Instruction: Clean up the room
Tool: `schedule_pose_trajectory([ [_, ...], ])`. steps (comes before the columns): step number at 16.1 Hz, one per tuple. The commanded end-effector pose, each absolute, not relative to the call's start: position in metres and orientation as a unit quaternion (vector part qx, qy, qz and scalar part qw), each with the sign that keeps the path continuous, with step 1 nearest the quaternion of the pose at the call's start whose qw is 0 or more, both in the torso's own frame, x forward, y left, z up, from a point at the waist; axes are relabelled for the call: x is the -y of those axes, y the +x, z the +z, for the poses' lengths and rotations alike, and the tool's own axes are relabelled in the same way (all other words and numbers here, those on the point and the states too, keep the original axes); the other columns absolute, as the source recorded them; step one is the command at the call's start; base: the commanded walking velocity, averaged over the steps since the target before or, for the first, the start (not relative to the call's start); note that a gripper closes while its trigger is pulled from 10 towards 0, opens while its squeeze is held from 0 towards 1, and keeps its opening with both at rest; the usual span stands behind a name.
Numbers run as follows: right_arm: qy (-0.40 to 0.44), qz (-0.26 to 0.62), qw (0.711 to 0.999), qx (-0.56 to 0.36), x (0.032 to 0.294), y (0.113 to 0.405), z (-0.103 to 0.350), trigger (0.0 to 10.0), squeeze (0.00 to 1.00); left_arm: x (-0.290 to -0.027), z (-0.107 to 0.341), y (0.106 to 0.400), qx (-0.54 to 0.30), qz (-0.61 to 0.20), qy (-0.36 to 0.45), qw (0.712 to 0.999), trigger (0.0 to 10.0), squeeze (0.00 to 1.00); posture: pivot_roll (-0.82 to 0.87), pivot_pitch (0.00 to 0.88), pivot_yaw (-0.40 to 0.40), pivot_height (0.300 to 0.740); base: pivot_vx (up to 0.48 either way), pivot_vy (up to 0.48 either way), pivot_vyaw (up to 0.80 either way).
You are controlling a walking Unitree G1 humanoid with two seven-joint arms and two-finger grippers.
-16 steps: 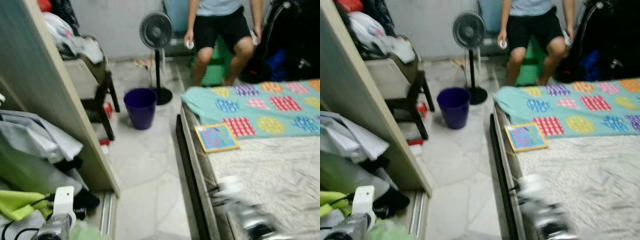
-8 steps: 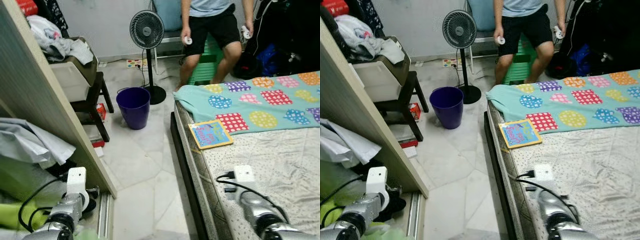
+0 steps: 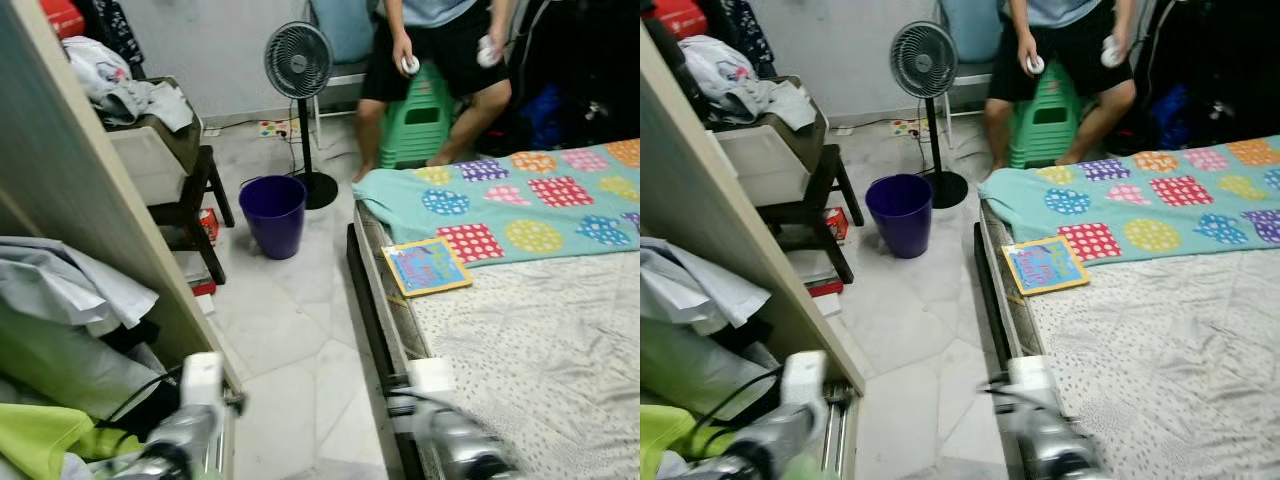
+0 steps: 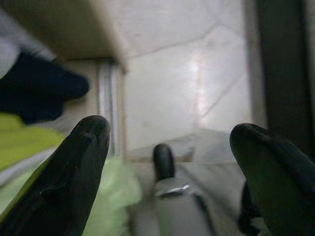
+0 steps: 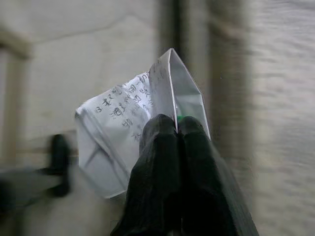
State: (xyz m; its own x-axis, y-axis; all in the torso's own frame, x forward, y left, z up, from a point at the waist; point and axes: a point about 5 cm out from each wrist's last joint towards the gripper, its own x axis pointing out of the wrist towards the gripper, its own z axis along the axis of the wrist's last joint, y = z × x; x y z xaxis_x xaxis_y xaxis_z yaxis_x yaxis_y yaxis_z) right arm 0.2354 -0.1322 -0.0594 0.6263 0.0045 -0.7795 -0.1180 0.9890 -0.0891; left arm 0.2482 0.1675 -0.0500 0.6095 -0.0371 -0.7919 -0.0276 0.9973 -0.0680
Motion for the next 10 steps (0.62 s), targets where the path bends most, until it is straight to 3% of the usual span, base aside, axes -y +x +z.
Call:
schedule_pose_trajectory([
  [1, -0.07, 0.04, 0.907, -0.413, 0.126, 0.25, -0.049, 10.0, 0.0, -0.169, -0.044, 0.257, -0.434, -0.011, -0.021, 0.9, 10.0, 0.0, -0.18, 0.0, 0.107, 0.74, 0.0, 0.0, 0.0],
  [3, -0.078, 0.041, 0.915, -0.393, 0.116, 0.265, -0.038, 10.0, 0.0, -0.146, -0.035, 0.269, -0.42, -0.031, -0.033, 0.906, 10.0, 0.0, -0.19, 0.0, 0.11, 0.74, 0.0, 0.0, 0.0],
  [5, -0.078, 0.036, 0.922, -0.378, 0.116, 0.272, -0.032, 10.0, 0.0, -0.14, -0.032, 0.273, -0.413, -0.035, -0.036, 0.91, 10.0, 0.0, -0.2, 0.0, 0.094, 0.74, 0.0, 0.0, 0.0],
  [10, -0.069, 0.014, 0.929, -0.364, 0.126, 0.276, -0.029, 10.0, 0.0, -0.149, -0.038, 0.266, -0.421, -0.01, -0.041, 0.906, 10.0, 0.0, -0.21, 0.0, 0.082, 0.74, 0.0, 0.0, 0.0],
])
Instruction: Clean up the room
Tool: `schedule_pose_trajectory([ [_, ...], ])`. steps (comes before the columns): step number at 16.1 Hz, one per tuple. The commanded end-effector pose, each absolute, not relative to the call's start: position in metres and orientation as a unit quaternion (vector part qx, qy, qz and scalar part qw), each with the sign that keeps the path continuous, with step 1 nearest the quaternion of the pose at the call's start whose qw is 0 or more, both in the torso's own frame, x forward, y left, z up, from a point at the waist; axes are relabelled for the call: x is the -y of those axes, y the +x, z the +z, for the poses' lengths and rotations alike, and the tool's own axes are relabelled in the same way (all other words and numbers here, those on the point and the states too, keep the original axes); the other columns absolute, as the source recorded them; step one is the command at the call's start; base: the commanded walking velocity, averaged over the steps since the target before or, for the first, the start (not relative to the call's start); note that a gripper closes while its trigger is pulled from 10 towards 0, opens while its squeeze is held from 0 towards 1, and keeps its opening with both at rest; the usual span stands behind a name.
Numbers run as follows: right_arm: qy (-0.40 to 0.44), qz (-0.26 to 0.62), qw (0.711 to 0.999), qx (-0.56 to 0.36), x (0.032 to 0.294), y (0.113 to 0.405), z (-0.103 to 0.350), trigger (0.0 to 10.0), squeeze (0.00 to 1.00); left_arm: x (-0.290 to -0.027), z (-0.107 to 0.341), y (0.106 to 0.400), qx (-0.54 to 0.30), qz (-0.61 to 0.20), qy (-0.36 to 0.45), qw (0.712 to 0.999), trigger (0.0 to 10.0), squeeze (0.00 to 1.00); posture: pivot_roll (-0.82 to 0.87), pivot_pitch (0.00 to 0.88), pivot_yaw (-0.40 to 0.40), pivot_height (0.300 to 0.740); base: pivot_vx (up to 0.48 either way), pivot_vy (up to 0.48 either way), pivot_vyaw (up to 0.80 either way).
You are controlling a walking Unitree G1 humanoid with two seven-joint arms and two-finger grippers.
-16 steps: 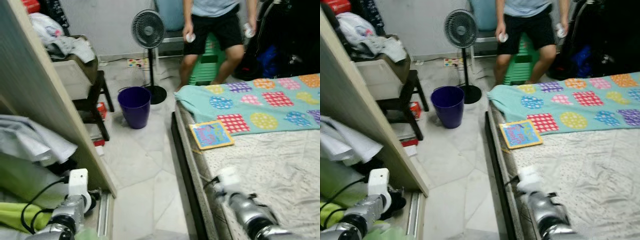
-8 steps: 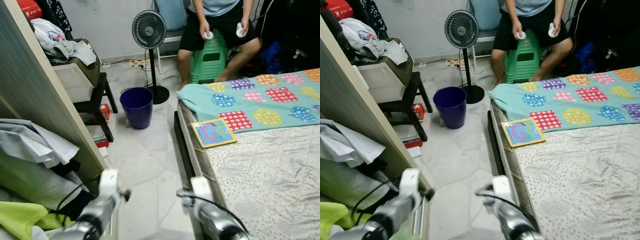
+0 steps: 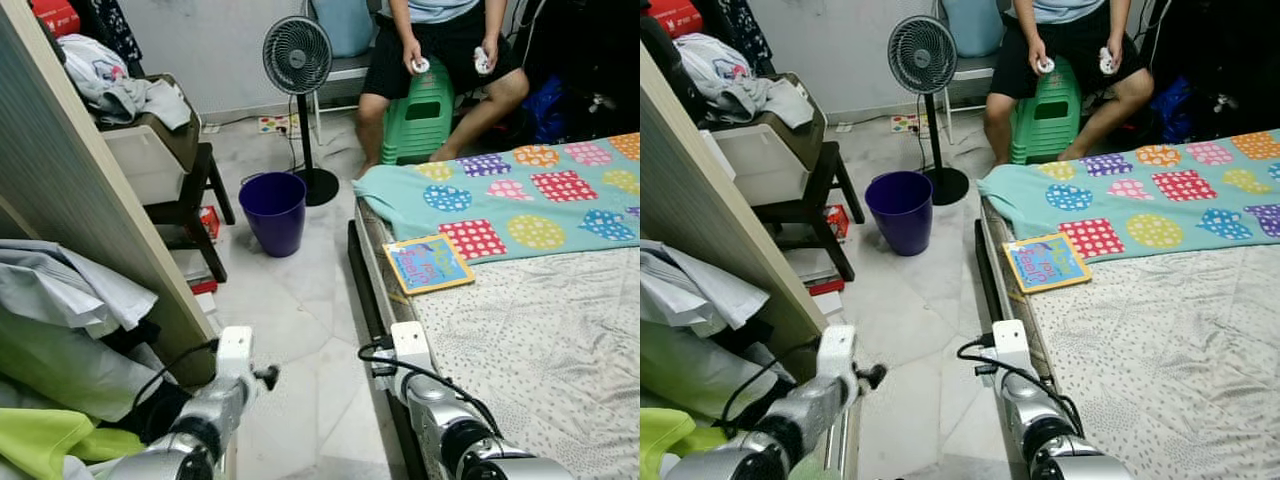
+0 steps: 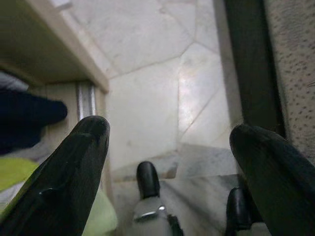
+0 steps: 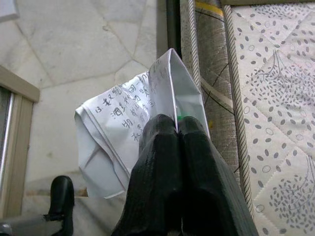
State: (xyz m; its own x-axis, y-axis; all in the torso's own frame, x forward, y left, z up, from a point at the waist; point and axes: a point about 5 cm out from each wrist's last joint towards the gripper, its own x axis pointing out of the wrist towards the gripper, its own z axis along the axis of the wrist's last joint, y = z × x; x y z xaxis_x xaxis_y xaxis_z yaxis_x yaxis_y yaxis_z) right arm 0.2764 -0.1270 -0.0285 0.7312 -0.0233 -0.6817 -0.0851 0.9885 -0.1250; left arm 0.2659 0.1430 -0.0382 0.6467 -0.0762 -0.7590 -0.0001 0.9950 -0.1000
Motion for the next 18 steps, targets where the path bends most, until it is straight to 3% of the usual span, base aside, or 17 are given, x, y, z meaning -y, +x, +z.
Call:
schedule_pose_trajectory([
  [1, -0.044, 0.01, 0.935, -0.353, 0.123, 0.286, -0.02, 10.0, 0.0, -0.154, -0.034, 0.271, -0.413, 0.003, -0.061, 0.909, 10.0, 0.0, -0.2, 0.0, 0.092, 0.74, 0.0, 0.0, 0.0],
  [8, -0.058, 0.036, 0.936, -0.344, 0.109, 0.293, -0.013, 10.0, 0.0, -0.126, -0.024, 0.283, -0.399, -0.044, -0.068, 0.913, 10.0, 0.0, -0.2, 0.0, 0.085, 0.74, 0.0, 0.0, 0.0],
  [18, -0.058, 0.031, 0.939, -0.336, 0.11, 0.299, -0.007, 10.0, 0.0, -0.123, -0.016, 0.291, -0.388, -0.065, -0.073, 0.917, 10.0, 0.0, -0.21, 0.0, 0.106, 0.74, 0.0, 0.0, 0.0],
])
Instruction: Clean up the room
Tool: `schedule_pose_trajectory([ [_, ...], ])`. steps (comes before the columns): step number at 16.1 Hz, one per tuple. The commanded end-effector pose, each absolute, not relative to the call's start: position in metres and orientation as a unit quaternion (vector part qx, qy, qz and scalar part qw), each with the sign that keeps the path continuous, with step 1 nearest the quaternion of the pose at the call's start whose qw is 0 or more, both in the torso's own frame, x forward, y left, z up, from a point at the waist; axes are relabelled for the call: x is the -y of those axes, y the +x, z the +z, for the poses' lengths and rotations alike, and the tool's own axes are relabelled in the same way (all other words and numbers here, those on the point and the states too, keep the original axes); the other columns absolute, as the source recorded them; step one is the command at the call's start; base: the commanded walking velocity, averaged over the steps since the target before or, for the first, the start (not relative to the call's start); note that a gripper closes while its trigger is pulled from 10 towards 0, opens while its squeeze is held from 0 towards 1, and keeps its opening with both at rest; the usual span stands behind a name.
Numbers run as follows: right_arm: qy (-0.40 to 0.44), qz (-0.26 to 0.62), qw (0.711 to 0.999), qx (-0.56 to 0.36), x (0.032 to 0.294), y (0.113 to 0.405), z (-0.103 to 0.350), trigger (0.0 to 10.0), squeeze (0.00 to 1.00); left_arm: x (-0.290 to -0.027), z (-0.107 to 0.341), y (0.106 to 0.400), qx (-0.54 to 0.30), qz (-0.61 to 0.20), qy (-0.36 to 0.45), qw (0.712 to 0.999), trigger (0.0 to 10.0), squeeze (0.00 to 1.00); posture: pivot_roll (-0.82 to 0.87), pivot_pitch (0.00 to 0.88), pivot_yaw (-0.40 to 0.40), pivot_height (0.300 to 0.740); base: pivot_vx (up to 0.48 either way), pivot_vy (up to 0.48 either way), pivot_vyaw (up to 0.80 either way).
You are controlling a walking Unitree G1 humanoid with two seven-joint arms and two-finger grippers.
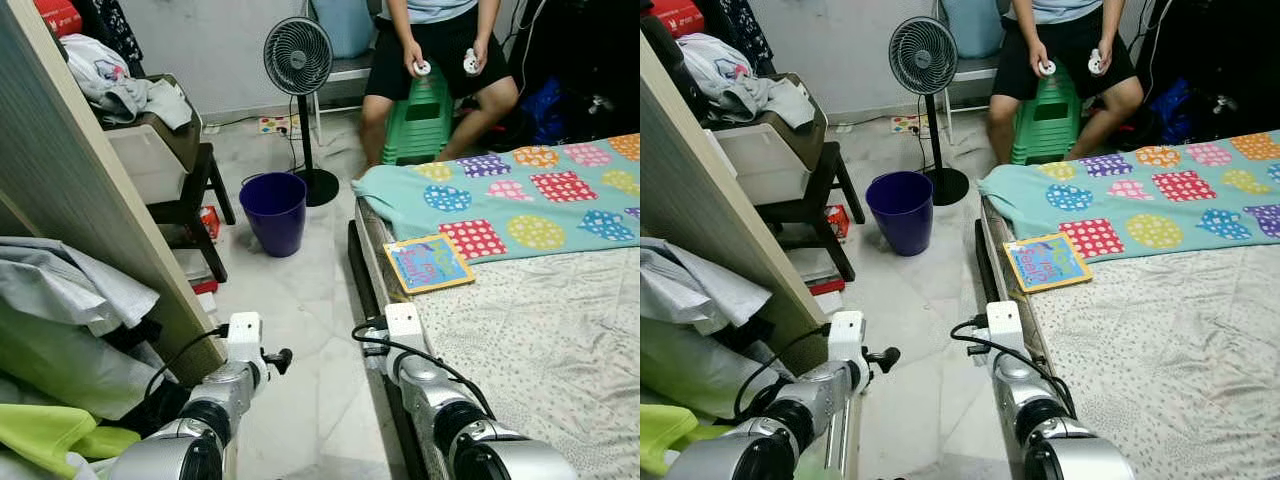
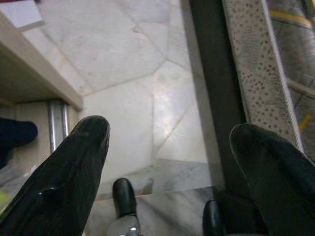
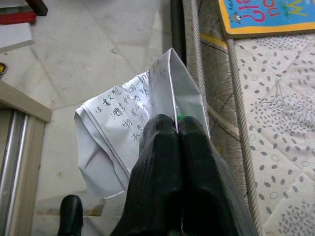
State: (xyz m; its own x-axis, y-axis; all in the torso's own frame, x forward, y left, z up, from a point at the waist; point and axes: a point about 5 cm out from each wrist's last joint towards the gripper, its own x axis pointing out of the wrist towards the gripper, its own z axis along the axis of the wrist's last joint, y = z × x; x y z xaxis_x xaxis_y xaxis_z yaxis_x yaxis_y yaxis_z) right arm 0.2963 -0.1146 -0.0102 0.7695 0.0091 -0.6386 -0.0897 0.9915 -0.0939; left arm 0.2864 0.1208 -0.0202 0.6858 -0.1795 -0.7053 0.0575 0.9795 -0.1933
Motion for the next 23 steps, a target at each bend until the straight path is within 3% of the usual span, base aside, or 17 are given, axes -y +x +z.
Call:
schedule_pose_trajectory([
  [1, -0.059, 0.033, 0.94, -0.336, 0.1095, 0.2997, -0.0066, 10.0, 0.0, -0.1225, -0.0161, 0.2911, -0.387, -0.065, -0.074, 0.917, 10.0, 0.0, -0.21, 0.0, 0.106, 0.74, 0.0, 0.0, 0.0],
  [7, -0.071, 0.051, 0.941, -0.328, 0.1052, 0.3019, -0.004, 10.0, 0.0, -0.1227, -0.0152, 0.2922, -0.385, -0.063, -0.077, 0.918, 10.0, 0.0, -0.21, 0.0, 0.101, 0.74, 0.0, 0.0, 0.0],
  [12, -0.074, 0.051, 0.941, -0.326, 0.1046, 0.3031, -0.0027, 10.0, 0.0, -0.1225, -0.0141, 0.2933, -0.384, -0.065, -0.075, 0.918, 10.0, 0.0, -0.22, 0.0, 0.106, 0.74, 0.0, 0.0, 0.8],
  [23, -0.081, 0.051, 0.942, -0.323, 0.105, 0.3053, -0.0006, 10.0, 0.0, -0.1221, -0.0119, 0.2957, -0.38, -0.068, -0.072, 0.92, 10.0, 0.0, -0.22, 0.0, 0.108, 0.74, 0.07, 0.0, 0.0],
])
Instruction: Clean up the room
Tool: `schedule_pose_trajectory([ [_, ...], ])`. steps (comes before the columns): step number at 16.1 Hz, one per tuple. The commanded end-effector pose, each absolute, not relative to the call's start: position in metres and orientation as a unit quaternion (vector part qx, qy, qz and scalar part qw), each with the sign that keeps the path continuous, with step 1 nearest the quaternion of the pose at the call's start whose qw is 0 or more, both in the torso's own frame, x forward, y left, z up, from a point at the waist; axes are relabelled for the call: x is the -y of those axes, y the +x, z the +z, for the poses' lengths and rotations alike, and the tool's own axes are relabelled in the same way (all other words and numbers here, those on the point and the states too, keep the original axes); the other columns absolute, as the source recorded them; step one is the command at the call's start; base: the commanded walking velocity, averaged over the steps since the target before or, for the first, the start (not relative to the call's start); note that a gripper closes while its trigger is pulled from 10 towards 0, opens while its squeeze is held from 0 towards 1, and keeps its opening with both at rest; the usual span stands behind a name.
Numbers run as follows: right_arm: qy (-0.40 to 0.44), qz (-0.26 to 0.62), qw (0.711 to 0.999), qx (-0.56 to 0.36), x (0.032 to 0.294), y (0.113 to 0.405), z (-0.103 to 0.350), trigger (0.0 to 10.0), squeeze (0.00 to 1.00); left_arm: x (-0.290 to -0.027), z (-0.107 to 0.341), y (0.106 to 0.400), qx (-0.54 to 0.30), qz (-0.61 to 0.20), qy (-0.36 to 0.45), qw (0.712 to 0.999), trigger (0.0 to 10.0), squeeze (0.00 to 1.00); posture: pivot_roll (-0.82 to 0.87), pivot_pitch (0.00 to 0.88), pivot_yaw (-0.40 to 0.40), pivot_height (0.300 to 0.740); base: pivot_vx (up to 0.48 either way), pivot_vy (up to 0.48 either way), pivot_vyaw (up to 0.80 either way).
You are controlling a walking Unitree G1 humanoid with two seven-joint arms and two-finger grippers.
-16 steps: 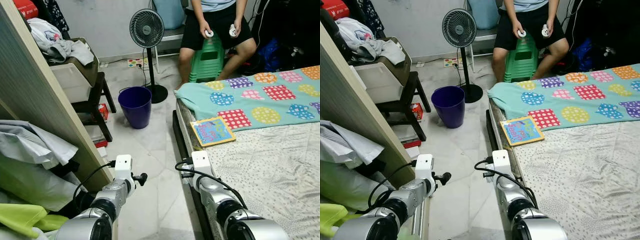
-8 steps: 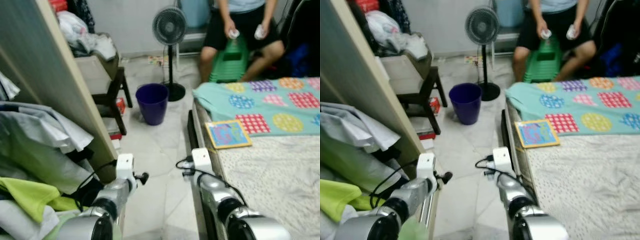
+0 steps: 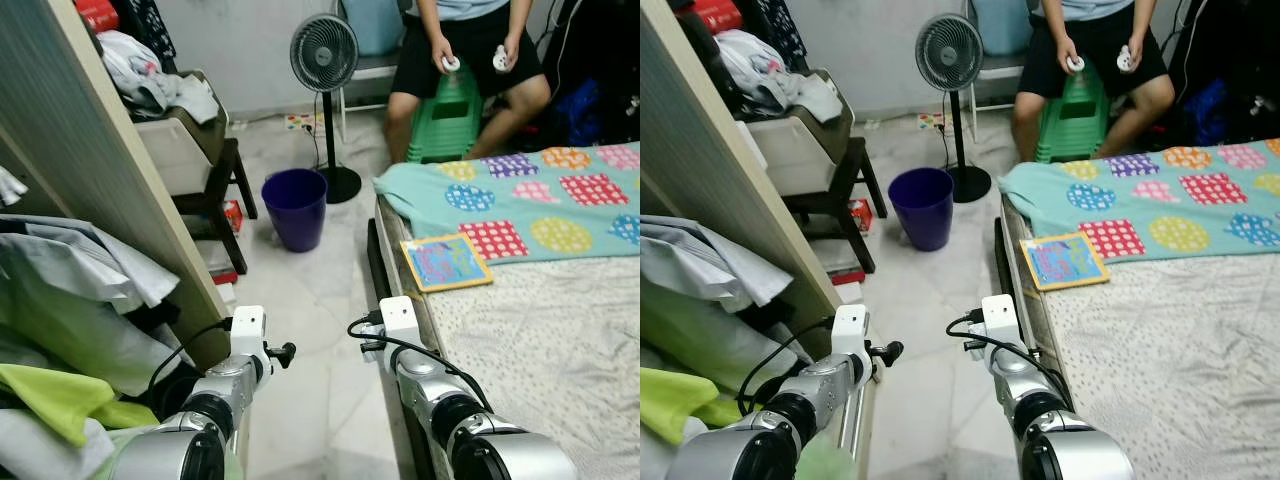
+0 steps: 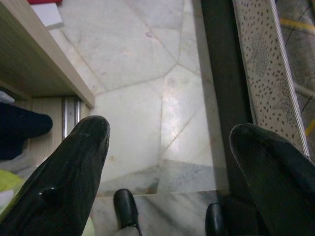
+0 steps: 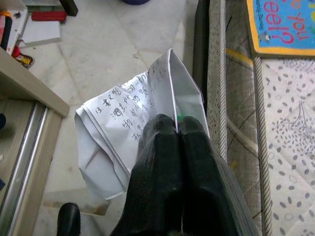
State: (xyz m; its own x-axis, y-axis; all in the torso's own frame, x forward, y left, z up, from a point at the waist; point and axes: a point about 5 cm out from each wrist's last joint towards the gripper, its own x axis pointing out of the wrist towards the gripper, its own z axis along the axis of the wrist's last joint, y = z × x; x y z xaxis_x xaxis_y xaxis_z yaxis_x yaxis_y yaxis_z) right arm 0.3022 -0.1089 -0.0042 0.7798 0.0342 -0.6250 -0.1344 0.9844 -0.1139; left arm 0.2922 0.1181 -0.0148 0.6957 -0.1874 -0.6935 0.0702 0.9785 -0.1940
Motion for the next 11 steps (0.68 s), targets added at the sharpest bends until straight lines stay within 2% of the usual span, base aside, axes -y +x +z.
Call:
schedule_pose_trajectory([
  [1, -0.081, 0.051, 0.942, -0.322, 0.1051, 0.3057, -0.0003, 10.0, 0.0, -0.1219, -0.0114, 0.2961, -0.379, -0.069, -0.072, 0.92, 10.0, 0.0, -0.22, 0.0, 0.108, 0.74, 0.274, 0.0, 0.0],
  [11, -0.087, 0.05, 0.942, -0.32, 0.1062, 0.3071, 0.001, 10.0, 0.0, -0.1204, -0.01, 0.2975, -0.378, -0.07, -0.073, 0.92, 10.0, 0.0, -0.22, 0.0, 0.109, 0.74, 0.293, 0.0, 0.0],
])
